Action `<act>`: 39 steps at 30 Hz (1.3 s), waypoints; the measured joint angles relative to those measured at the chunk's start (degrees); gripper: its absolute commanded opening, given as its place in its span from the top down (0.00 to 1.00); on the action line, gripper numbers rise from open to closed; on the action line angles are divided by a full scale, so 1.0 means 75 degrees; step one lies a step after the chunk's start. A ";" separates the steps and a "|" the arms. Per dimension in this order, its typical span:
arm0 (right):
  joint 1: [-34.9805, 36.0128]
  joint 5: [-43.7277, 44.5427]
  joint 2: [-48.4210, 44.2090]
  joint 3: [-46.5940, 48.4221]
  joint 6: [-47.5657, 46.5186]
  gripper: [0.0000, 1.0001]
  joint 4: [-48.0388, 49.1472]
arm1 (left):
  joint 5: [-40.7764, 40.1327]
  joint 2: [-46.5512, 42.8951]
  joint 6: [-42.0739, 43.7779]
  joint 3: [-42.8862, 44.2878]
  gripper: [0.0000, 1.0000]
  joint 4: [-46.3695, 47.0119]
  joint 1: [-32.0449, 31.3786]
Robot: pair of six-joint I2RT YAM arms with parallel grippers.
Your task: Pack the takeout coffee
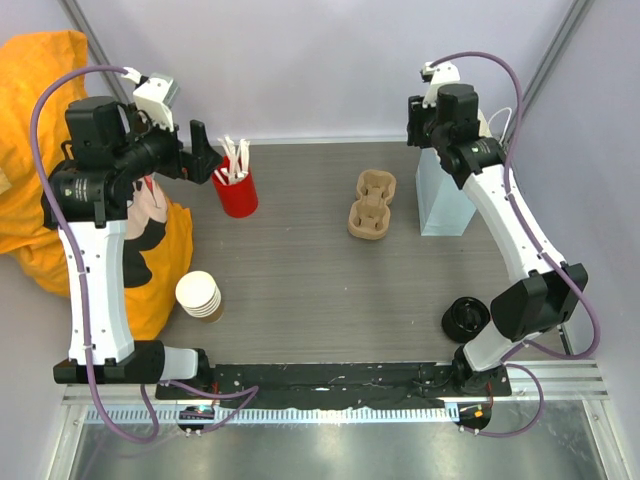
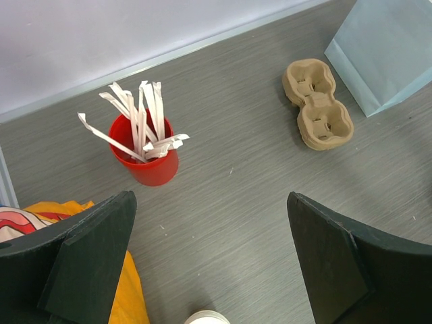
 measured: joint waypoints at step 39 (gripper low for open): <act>0.0335 0.0979 0.0233 0.3398 -0.1445 0.99 -0.0326 | -0.0064 -0.0105 0.0015 -0.0469 0.00 0.0052 0.0122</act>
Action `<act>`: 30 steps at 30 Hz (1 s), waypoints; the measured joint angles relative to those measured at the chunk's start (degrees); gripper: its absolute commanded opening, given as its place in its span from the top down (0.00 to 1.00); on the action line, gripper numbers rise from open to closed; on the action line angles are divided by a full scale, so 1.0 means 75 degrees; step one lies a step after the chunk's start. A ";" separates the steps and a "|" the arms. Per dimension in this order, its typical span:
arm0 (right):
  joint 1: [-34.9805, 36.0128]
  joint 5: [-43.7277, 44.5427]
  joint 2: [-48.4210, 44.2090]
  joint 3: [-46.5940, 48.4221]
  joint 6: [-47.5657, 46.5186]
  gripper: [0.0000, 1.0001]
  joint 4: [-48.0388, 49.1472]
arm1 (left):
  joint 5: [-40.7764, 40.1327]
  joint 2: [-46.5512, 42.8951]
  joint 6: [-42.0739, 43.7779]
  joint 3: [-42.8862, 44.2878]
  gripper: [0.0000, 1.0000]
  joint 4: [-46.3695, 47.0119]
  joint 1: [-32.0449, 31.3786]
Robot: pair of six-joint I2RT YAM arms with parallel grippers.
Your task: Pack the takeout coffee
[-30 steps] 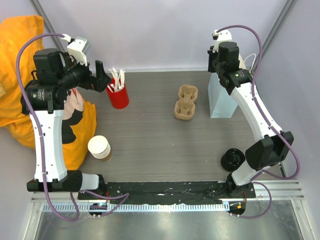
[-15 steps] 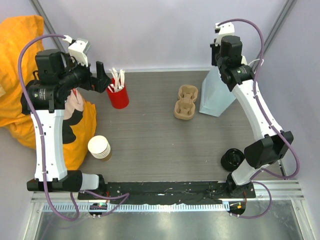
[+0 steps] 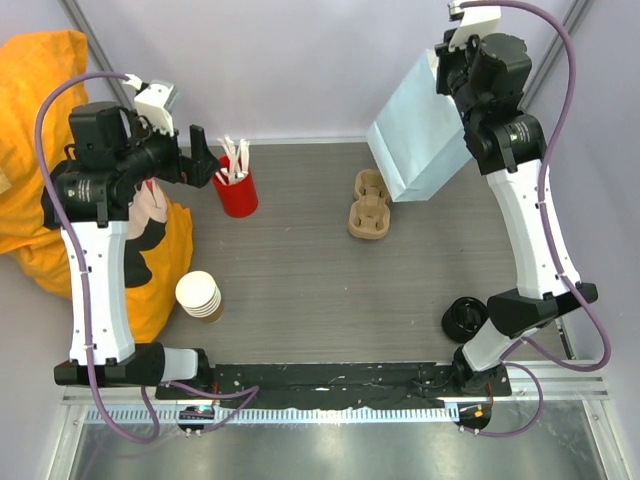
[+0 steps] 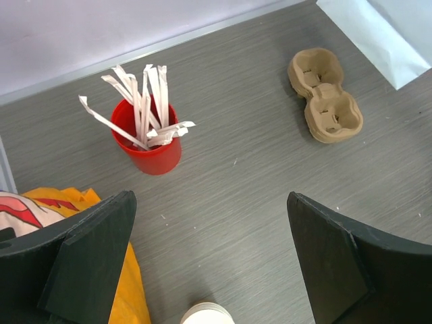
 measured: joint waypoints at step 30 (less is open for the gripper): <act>0.4077 -0.0254 0.1323 0.0163 0.0119 0.99 -0.0868 | -0.2101 -0.0624 0.1207 -0.0414 0.00 -0.0052 0.0149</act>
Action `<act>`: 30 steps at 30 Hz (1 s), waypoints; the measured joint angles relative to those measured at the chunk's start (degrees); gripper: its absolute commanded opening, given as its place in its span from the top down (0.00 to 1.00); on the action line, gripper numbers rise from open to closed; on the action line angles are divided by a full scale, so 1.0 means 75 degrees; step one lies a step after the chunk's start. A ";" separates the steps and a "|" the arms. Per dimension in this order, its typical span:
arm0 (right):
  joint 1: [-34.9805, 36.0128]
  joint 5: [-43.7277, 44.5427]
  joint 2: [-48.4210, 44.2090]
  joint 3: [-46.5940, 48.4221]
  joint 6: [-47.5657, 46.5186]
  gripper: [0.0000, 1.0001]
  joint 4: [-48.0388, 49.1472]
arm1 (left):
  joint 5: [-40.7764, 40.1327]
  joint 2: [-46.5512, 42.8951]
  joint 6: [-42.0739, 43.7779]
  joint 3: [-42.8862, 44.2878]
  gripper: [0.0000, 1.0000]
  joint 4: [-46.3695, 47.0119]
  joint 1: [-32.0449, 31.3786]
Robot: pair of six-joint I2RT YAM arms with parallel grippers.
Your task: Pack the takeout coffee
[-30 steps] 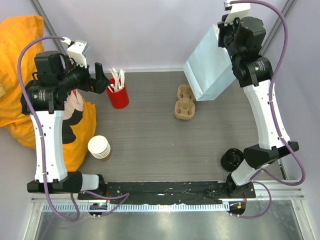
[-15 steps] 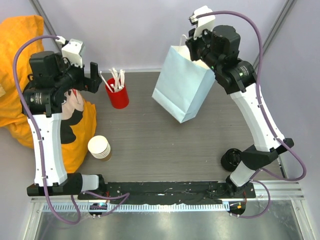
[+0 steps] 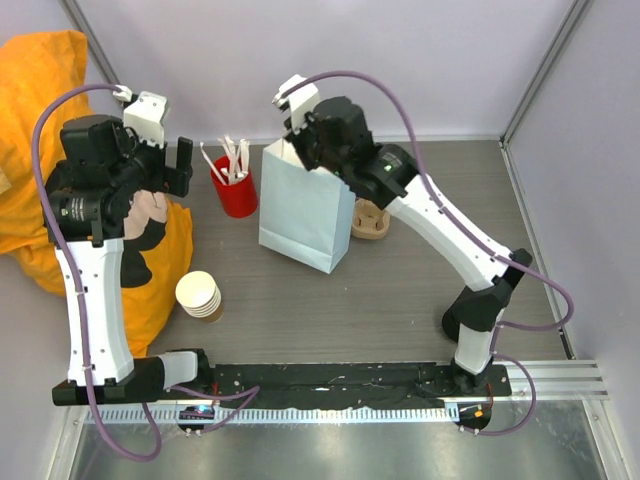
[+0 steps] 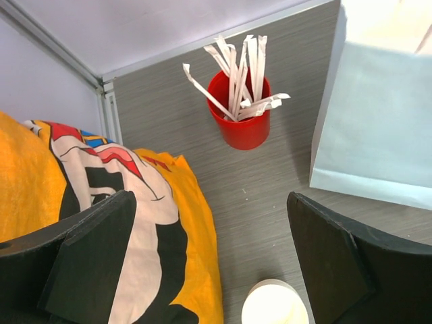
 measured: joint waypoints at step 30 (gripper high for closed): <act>-0.0204 -0.2384 -0.0551 0.1288 0.0207 0.27 -0.1370 | 0.1533 -0.0172 0.0111 -0.1574 0.00 -0.0009 -0.0003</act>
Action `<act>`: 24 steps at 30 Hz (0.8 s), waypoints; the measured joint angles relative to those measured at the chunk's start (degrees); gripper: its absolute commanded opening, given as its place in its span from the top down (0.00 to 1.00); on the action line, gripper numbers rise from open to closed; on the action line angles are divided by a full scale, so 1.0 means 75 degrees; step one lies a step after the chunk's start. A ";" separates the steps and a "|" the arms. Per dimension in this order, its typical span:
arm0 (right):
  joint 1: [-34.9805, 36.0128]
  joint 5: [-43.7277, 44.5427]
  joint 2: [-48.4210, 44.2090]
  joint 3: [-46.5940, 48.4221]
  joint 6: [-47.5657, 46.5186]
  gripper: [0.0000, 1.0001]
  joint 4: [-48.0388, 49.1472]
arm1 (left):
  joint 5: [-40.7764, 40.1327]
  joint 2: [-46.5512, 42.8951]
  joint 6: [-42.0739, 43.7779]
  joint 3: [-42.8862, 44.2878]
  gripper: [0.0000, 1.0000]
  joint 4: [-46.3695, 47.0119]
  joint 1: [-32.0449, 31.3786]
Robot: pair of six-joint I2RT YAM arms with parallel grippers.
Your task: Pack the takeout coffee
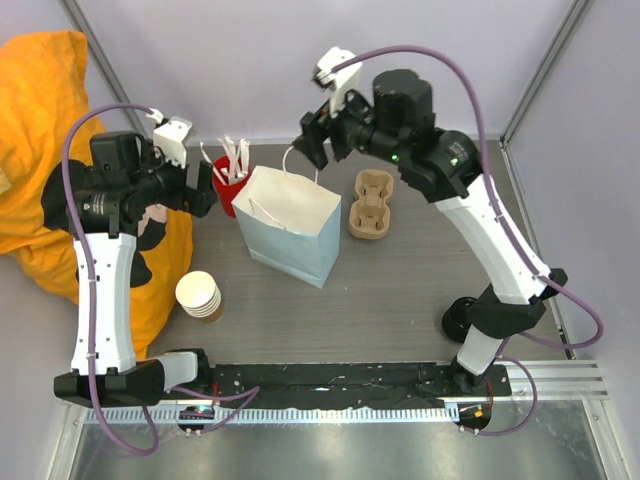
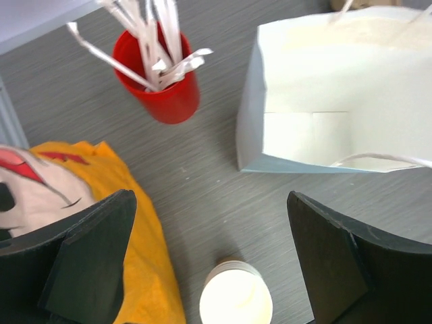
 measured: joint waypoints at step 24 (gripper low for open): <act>-0.3013 -0.0956 -0.0711 -0.6365 0.0469 0.31 0.2629 | -0.0819 0.2224 -0.0099 0.0839 0.32 0.0635 -0.1982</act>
